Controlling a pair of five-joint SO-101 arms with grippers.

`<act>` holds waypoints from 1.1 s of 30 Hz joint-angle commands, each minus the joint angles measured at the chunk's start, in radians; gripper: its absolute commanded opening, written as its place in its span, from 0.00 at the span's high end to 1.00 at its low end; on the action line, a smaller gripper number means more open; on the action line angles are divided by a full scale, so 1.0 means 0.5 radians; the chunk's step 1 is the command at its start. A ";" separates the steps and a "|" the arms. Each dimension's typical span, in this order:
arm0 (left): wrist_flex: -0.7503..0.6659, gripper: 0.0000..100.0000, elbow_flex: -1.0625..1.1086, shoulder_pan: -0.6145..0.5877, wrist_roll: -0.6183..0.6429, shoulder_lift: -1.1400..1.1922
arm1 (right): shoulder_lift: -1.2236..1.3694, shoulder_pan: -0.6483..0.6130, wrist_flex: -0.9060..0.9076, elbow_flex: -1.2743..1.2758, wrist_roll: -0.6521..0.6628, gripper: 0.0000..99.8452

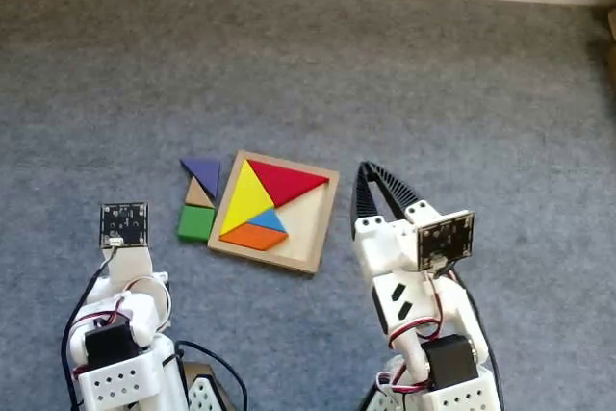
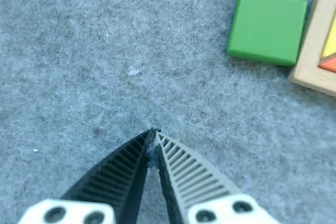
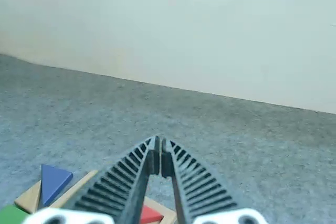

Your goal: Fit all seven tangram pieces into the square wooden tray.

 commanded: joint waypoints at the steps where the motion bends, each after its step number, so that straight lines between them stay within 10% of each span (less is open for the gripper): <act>1: 0.000 0.99 0.038 -0.020 -0.018 -0.066 | -0.032 0.026 -0.063 -0.026 -0.006 0.98; 16: 0.000 0.99 0.038 -0.020 -0.018 -0.066 | -0.011 0.044 -0.029 0.502 -0.009 0.98; 33: 0.000 0.99 0.038 -0.020 -0.018 -0.066 | -0.023 0.204 0.962 0.535 -0.021 0.98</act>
